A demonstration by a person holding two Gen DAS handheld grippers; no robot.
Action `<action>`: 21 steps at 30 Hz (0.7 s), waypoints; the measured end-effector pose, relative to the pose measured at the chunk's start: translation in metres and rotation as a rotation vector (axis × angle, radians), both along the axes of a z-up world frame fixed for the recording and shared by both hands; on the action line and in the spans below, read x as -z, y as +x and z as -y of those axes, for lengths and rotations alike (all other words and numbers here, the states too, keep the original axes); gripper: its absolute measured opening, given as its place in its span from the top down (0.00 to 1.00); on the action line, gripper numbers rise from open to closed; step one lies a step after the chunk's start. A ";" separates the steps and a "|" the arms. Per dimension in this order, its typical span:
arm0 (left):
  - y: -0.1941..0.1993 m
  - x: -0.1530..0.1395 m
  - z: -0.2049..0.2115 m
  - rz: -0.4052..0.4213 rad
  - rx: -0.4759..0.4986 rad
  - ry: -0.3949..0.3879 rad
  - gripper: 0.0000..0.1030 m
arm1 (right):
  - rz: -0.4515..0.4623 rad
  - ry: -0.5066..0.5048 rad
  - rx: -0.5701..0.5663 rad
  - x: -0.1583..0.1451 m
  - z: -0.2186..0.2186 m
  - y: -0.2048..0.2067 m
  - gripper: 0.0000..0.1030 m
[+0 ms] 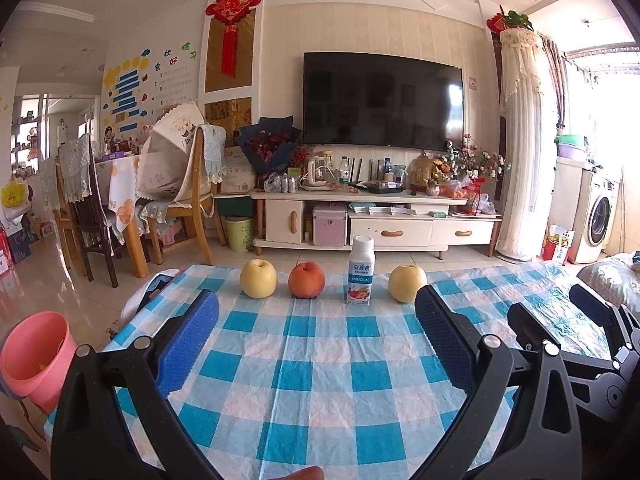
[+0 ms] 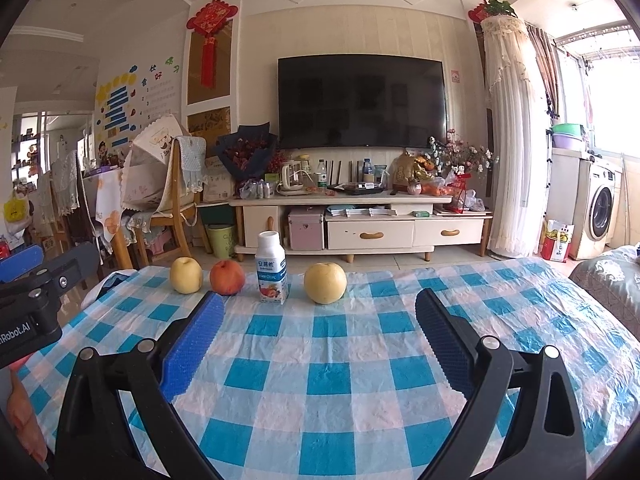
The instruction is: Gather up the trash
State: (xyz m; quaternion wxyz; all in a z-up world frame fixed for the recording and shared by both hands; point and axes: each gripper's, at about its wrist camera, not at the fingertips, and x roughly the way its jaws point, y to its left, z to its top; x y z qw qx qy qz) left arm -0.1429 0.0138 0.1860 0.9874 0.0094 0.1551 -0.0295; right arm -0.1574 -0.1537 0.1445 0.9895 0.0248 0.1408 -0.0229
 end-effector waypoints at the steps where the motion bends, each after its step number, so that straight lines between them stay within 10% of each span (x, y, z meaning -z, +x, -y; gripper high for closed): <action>1: 0.001 0.000 0.000 -0.001 0.002 -0.002 0.04 | -0.001 -0.002 -0.003 0.001 -0.001 0.001 0.07; 21: 0.014 0.013 -0.002 -0.016 0.012 -0.011 0.04 | -0.020 -0.014 -0.020 0.007 -0.008 0.010 0.07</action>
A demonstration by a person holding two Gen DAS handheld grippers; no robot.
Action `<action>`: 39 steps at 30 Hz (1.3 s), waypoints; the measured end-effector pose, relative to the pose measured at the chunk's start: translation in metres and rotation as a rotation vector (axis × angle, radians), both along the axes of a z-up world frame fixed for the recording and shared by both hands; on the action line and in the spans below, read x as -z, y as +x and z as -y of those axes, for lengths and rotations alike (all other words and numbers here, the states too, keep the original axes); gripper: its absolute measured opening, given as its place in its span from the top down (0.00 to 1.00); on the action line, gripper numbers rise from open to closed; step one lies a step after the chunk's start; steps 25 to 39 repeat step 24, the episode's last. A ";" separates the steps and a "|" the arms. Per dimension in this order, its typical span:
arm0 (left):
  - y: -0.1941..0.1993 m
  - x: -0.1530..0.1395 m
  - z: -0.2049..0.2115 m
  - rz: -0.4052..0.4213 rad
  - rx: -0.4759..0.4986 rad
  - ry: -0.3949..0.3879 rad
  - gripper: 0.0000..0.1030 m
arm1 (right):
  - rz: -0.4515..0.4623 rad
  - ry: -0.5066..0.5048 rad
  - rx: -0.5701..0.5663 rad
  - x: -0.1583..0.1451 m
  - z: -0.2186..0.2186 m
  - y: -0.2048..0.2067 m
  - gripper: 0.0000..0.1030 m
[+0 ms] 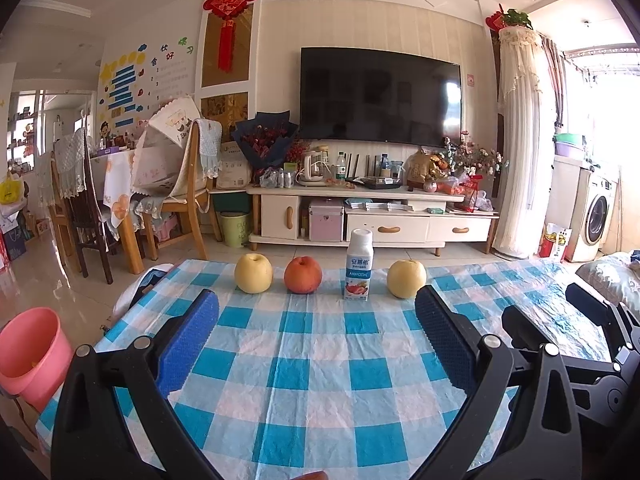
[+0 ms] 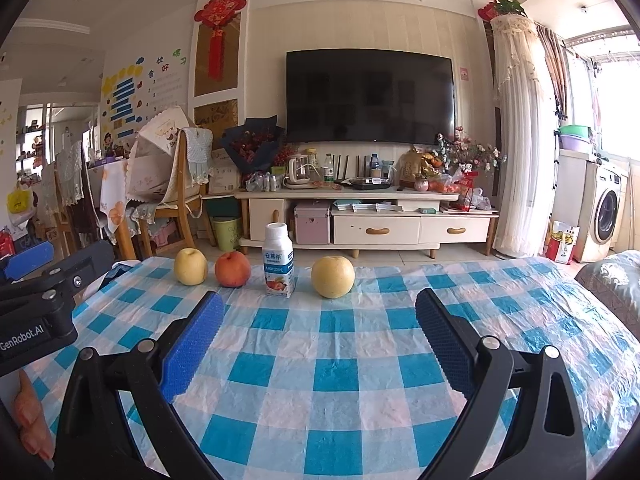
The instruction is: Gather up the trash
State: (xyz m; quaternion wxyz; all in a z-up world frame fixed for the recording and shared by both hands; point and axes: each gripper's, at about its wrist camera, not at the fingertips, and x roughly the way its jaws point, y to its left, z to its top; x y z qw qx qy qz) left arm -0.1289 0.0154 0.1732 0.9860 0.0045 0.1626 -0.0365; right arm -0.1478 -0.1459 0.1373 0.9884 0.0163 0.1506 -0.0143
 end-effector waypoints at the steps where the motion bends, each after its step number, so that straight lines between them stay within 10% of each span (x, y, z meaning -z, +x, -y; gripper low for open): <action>1: 0.001 0.001 0.000 -0.002 0.000 0.000 0.04 | -0.001 0.001 0.000 0.000 0.000 0.000 0.07; 14: 0.030 0.031 -0.002 -0.067 -0.005 -0.005 0.04 | -0.069 0.010 -0.011 0.026 -0.001 0.024 0.07; 24: 0.104 0.135 0.004 -0.445 -0.058 -0.004 0.04 | -0.398 0.016 0.060 0.088 0.008 0.085 0.07; 39: 0.104 0.135 0.004 -0.445 -0.058 -0.004 0.04 | -0.398 0.016 0.060 0.088 0.008 0.085 0.07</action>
